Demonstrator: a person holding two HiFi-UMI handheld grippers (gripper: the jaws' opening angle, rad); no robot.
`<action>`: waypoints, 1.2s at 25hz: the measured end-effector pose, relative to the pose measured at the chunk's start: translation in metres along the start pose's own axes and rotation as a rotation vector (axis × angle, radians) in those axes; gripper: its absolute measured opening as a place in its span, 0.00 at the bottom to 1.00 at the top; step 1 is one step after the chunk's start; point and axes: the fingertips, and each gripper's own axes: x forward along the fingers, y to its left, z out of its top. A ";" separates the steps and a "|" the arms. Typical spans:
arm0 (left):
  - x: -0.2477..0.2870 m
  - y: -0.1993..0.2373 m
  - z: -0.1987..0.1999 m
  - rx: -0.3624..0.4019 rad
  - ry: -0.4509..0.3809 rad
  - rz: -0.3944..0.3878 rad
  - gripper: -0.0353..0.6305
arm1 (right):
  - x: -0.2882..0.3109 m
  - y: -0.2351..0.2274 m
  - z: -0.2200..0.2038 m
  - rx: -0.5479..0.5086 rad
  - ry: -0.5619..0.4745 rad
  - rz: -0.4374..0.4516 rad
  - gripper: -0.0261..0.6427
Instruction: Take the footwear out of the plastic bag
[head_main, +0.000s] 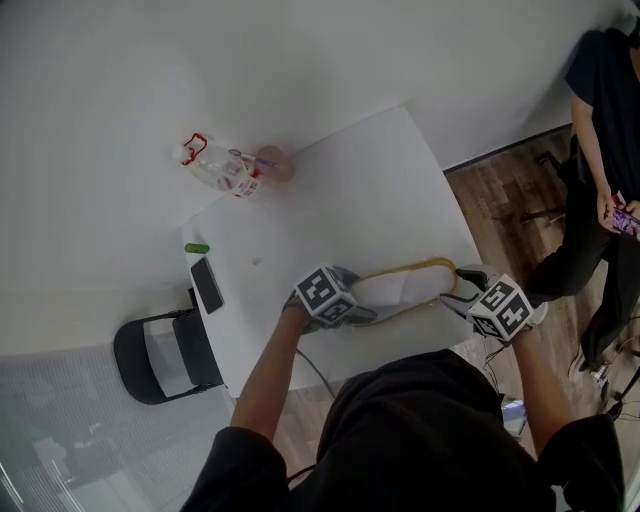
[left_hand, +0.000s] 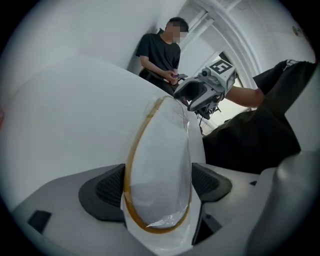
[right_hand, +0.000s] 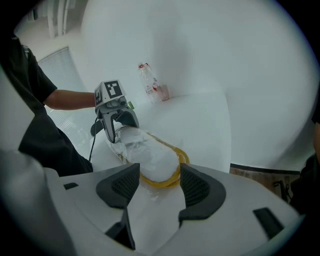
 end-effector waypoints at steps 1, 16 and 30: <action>0.000 0.001 0.000 -0.004 -0.004 0.019 0.65 | 0.000 0.000 0.000 0.003 -0.001 -0.004 0.40; -0.033 -0.015 -0.003 0.110 -0.239 0.134 0.47 | -0.041 -0.006 0.024 -0.044 -0.138 0.069 0.40; -0.119 -0.066 0.030 0.323 -0.610 0.232 0.47 | -0.132 0.014 0.111 -0.071 -0.423 0.202 0.16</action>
